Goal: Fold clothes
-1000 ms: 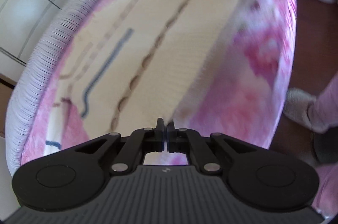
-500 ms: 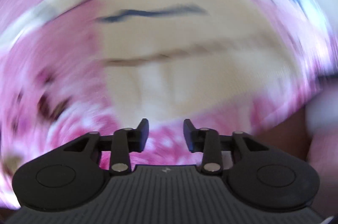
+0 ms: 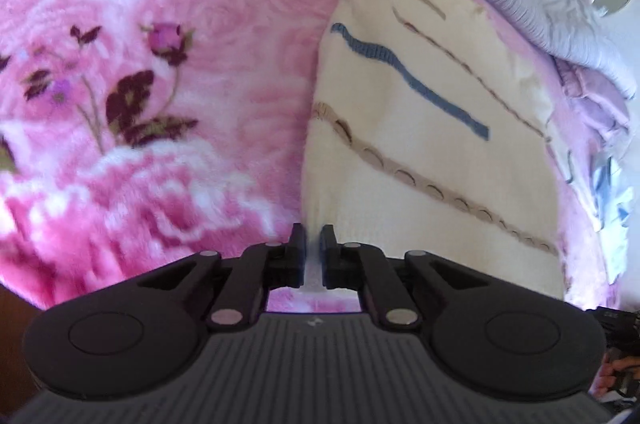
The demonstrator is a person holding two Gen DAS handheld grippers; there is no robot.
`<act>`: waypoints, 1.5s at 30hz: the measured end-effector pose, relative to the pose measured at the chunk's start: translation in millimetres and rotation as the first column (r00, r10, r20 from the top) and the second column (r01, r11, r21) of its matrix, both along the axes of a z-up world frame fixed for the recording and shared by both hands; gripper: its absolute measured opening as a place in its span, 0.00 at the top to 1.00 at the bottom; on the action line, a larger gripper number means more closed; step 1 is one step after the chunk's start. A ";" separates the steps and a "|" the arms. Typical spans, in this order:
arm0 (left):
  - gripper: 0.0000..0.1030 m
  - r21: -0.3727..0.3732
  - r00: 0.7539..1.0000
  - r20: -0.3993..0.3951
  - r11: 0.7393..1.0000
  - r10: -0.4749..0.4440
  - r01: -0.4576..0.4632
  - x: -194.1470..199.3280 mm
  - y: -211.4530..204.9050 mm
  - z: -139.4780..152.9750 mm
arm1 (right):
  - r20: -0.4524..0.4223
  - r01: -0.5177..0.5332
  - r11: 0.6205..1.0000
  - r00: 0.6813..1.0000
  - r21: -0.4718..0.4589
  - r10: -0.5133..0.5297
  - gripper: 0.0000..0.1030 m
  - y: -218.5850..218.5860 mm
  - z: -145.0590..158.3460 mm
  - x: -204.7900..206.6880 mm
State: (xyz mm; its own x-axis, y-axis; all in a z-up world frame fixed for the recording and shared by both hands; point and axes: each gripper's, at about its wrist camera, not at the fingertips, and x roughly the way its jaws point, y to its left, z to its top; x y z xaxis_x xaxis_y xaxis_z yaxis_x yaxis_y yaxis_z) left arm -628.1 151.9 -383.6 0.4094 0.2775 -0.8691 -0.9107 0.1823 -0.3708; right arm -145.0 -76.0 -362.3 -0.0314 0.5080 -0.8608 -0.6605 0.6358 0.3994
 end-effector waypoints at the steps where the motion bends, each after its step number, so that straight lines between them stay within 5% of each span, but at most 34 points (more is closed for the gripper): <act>1: 0.93 0.003 1.000 -0.006 1.000 -0.003 0.004 0.3 -3.1 -1.8 | -0.001 -0.002 1.000 1.000 -0.022 0.002 0.99 -0.9 -4.1 1.5; 5: 0.90 -0.036 0.998 -0.060 0.999 -0.006 0.004 3.7 2.4 -3.7 | 0.016 -0.019 0.994 1.000 -0.104 0.021 0.96 2.9 -16.5 -7.1; 9: 0.86 -0.115 0.977 -0.209 0.993 -0.046 0.022 2.6 3.4 23.3 | 0.041 0.045 0.961 0.999 -0.274 -0.035 0.49 4.2 4.6 -18.0; 13: 0.86 -0.171 0.951 -0.305 0.985 -0.043 -0.010 4.5 -0.7 61.7 | 0.039 0.005 0.925 0.999 -0.379 0.011 0.49 8.3 38.4 -37.8; 27: 0.72 0.024 0.942 -0.291 0.983 -0.167 0.181 53.0 -30.4 220.4 | 0.173 -0.190 0.969 0.961 -0.158 0.217 0.42 69.8 187.6 -137.4; 37: 0.67 0.126 0.919 -0.338 0.958 -0.202 0.257 60.3 -54.2 265.6 | 0.211 -0.204 0.958 0.946 -0.200 0.245 0.42 59.2 213.2 -167.6; 45: 0.64 0.155 0.902 -0.372 0.943 -0.219 0.293 55.5 -66.5 268.8 | 0.223 -0.195 0.957 0.944 -0.217 0.243 0.42 46.7 221.5 -181.5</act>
